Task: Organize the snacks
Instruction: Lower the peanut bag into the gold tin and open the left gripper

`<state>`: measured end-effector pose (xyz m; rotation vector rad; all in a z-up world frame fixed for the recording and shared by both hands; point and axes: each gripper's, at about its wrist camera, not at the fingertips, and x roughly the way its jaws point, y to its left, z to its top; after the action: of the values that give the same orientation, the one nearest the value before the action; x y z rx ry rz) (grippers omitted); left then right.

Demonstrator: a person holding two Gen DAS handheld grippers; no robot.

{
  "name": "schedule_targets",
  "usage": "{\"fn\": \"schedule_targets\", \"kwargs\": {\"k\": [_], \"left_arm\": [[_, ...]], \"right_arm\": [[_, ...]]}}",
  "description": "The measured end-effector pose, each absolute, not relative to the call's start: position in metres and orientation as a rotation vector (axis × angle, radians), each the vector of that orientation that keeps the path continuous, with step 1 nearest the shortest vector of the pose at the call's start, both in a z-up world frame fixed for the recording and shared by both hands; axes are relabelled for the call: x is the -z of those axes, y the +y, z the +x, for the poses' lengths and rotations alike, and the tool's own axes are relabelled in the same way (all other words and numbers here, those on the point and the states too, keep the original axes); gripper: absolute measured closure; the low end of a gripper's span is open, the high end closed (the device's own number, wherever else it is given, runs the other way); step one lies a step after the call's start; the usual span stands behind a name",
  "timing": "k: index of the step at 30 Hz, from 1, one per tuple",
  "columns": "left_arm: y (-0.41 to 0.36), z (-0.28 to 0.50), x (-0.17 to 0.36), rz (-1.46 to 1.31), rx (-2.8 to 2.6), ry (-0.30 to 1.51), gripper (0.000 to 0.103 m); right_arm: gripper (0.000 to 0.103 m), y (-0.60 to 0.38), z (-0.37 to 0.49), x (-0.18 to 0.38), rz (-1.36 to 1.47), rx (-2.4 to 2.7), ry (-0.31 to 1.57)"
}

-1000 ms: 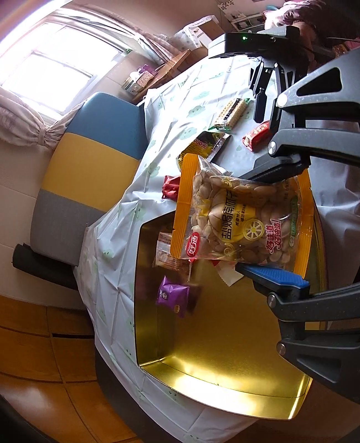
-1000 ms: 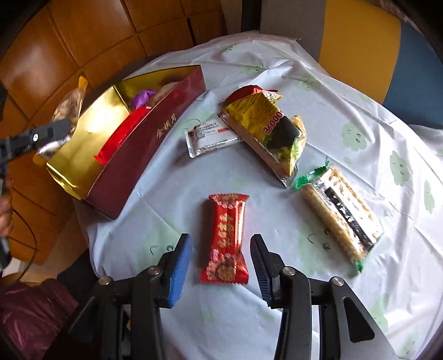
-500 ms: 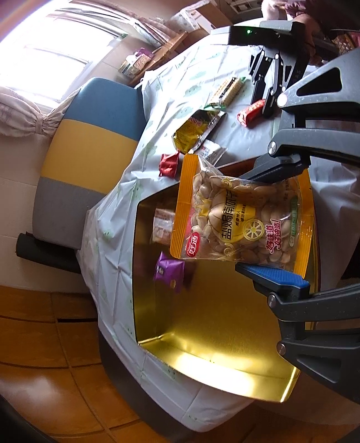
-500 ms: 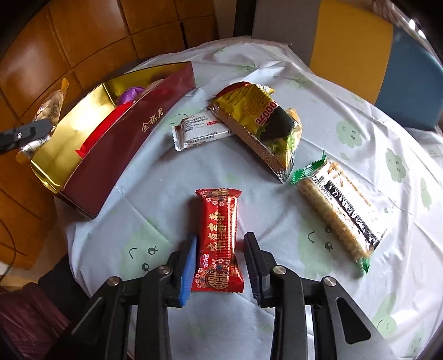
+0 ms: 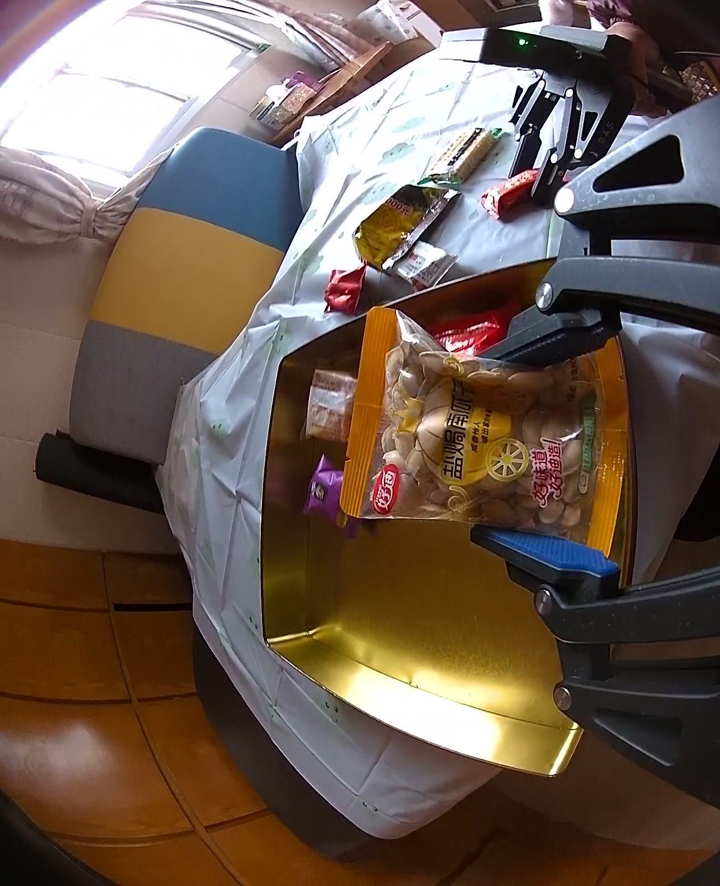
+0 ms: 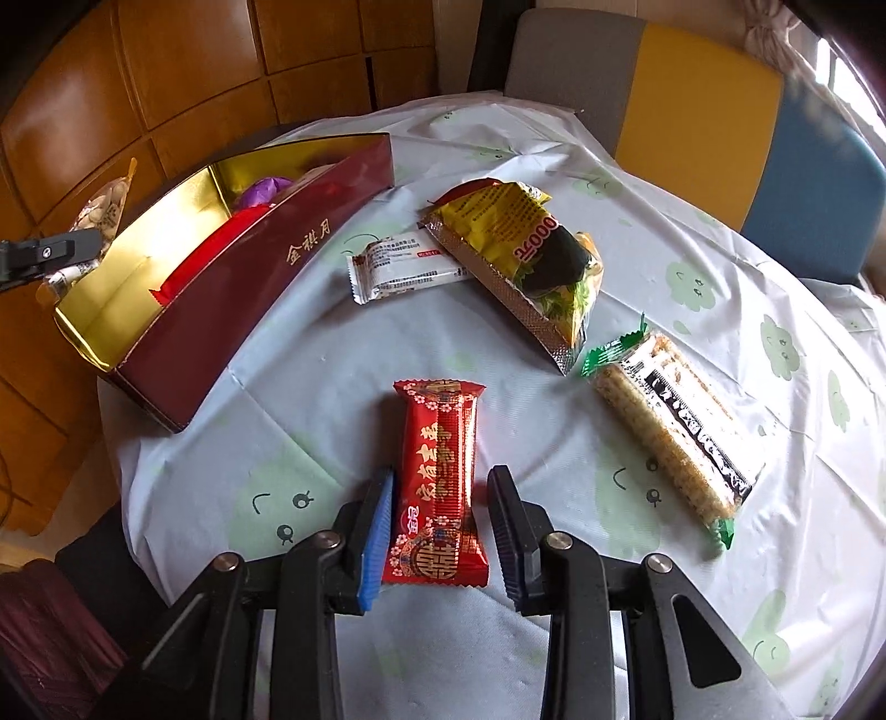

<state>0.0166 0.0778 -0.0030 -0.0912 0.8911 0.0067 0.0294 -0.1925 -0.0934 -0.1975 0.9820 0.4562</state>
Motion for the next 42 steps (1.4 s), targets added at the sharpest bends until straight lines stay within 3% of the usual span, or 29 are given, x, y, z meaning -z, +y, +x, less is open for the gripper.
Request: {"fn": "schedule_targets", "kwargs": {"k": [10, 18, 31, 38, 42], "left_arm": [[0.1, 0.018, 0.007, -0.118, -0.061, 0.901, 0.049], [0.136, 0.026, 0.016, -0.313, -0.081, 0.951, 0.049], [0.108, 0.049, 0.053, -0.302, -0.025, 1.063, 0.047], [0.106, 0.045, 0.052, -0.228, -0.058, 1.047, 0.035], [0.106, 0.041, 0.046, -0.206, -0.06, 1.024, 0.034]], "right_arm": [[0.069, -0.192, 0.028, 0.094, -0.217, -0.462, 0.963], [0.069, -0.192, 0.028, 0.093, -0.213, -0.462, 0.966], [0.069, -0.192, 0.029, 0.094, -0.205, -0.461, 0.969], [0.069, -0.192, 0.029, 0.094, -0.203, -0.459, 0.97], [0.069, -0.192, 0.029, 0.094, -0.201, -0.458, 0.97]]}}
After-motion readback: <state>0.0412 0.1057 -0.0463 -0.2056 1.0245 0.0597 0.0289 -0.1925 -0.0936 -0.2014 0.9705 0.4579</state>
